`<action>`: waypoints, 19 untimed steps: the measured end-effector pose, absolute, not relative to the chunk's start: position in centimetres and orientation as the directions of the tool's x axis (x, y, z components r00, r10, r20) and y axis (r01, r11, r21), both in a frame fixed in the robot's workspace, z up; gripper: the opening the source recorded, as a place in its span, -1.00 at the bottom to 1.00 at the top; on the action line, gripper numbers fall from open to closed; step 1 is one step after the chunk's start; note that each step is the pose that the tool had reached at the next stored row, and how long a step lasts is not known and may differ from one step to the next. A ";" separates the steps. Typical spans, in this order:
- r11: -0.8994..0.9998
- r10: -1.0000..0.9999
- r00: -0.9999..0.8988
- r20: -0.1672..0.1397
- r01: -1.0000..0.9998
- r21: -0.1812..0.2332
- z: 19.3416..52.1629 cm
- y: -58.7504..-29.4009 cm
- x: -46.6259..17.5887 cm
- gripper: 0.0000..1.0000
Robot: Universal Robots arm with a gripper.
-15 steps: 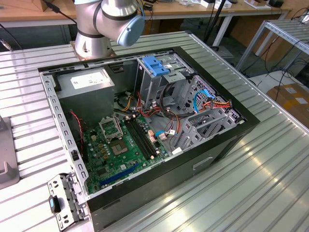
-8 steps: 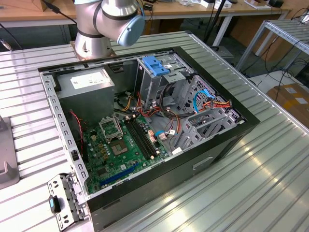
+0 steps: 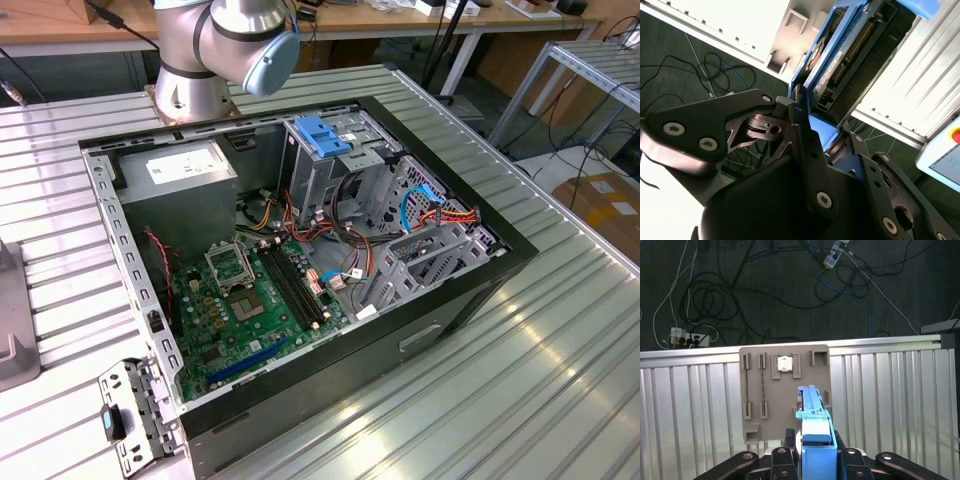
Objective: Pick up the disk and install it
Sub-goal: 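Pick up the disk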
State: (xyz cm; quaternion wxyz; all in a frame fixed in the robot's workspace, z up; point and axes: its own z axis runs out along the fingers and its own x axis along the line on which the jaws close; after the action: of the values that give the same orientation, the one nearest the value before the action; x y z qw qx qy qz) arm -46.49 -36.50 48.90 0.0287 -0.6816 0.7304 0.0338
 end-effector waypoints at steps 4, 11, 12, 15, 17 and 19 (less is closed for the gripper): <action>0.069 -0.994 -0.069 -0.088 -0.998 0.010 48.9 -36.5 -46.3 -0.26; 0.069 -0.994 -0.069 -0.088 -0.998 0.010 48.9 -36.5 -45.8 -0.26; 0.069 -0.994 -0.069 -0.088 -0.998 0.010 48.9 -36.5 -45.8 -0.26; 0.069 -0.994 -0.069 -0.088 -0.998 0.010 48.9 -36.5 -45.6 -0.26; 0.069 -0.994 -0.069 -0.088 -0.998 0.010 48.9 -36.5 -45.5 -0.26; 0.069 -0.994 -0.069 -0.088 -0.998 0.010 48.9 -36.5 -45.4 -0.26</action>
State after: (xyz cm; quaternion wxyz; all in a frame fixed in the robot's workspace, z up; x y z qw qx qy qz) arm -45.38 -36.50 48.90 0.0286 -0.6816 0.7304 0.0338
